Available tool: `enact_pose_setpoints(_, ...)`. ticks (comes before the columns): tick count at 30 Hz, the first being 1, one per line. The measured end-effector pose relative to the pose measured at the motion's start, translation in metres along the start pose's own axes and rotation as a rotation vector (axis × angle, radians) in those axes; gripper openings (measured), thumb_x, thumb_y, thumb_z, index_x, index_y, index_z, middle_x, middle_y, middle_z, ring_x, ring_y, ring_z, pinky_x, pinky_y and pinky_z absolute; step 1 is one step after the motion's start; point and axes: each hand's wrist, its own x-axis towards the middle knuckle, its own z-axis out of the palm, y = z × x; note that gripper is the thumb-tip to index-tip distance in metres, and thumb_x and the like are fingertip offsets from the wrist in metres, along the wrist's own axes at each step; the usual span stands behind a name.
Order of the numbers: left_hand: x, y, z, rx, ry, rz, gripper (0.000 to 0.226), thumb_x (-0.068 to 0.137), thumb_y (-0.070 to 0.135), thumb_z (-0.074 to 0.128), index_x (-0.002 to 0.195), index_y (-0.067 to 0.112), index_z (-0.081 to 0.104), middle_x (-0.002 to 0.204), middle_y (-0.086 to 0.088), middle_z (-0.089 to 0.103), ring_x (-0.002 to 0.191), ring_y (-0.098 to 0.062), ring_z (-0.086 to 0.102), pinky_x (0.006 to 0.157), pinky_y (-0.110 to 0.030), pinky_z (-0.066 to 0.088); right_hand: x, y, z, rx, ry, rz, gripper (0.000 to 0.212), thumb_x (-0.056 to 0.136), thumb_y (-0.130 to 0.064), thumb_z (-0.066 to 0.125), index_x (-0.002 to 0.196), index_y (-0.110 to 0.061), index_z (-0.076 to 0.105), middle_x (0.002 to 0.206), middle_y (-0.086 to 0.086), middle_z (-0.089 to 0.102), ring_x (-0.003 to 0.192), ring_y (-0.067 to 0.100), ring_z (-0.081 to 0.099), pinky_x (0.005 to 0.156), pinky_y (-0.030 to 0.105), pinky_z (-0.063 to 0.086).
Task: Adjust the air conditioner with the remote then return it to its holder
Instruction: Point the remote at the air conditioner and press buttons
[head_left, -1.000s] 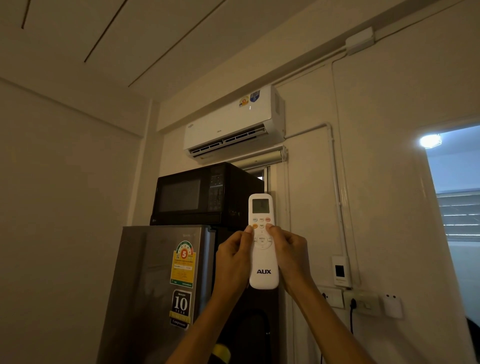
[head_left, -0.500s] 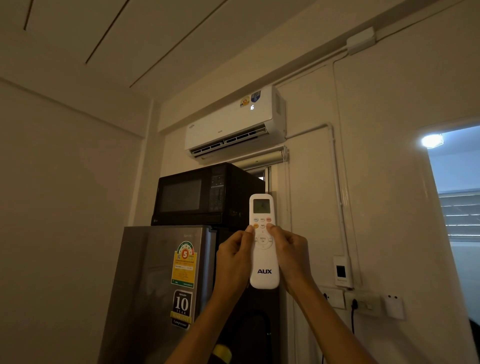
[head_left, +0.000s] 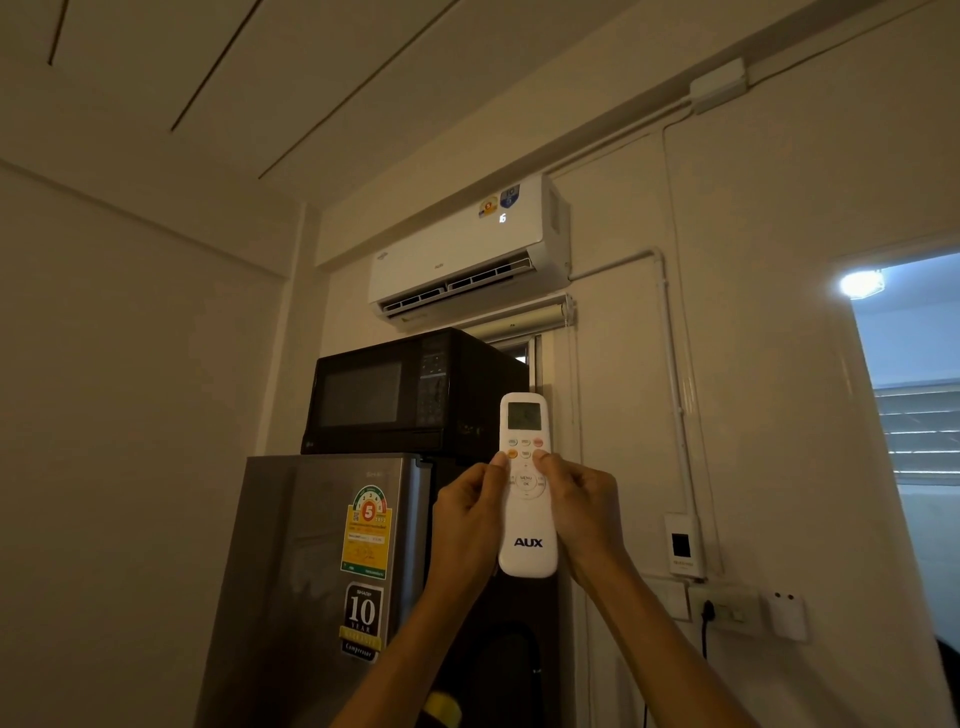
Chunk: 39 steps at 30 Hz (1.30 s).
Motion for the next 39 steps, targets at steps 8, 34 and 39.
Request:
enact_pose_setpoints(8, 0.0031, -0.0003, -0.0024, 0.006, 0.001, 0.009, 0.017, 0.091, 0.019, 0.043, 0.082, 0.025, 0.056, 0.078, 0.0, 0.066, 0.058, -0.004, 0.068, 0.047, -0.013, 0.052, 0.002, 0.0023, 0.0025, 0.023, -0.013, 0.034, 0.008, 0.085, -0.03, 0.056, 0.083, -0.023, 0.061, 0.079, -0.001, 0.067, 0.07, 0.02, 0.068, 0.061, 0.032, 0.056)
enact_pose_setpoints(34, 0.0093, -0.0004, -0.0036, 0.0, -0.001, 0.011, 0.015, 0.091, 0.021, 0.044, 0.084, 0.026, 0.056, 0.081, -0.001, 0.067, 0.06, -0.006, 0.068, 0.049, -0.014, 0.053, 0.0054, -0.0041, 0.0054, -0.032, -0.01, 0.002, 0.009, 0.084, -0.033, 0.058, 0.075, -0.032, 0.059, 0.076, -0.006, 0.067, 0.07, 0.021, 0.07, 0.065, 0.037, 0.058)
enact_pose_setpoints(39, 0.0092, 0.0024, -0.0046, 0.011, 0.001, 0.02, 0.015, 0.091, 0.021, 0.043, 0.083, 0.027, 0.055, 0.08, 0.002, 0.066, 0.059, -0.003, 0.068, 0.048, -0.013, 0.052, 0.0066, -0.0064, 0.0072, -0.042, -0.006, 0.004, 0.01, 0.083, -0.034, 0.058, 0.074, -0.03, 0.059, 0.078, -0.003, 0.067, 0.071, 0.023, 0.069, 0.067, 0.038, 0.058)
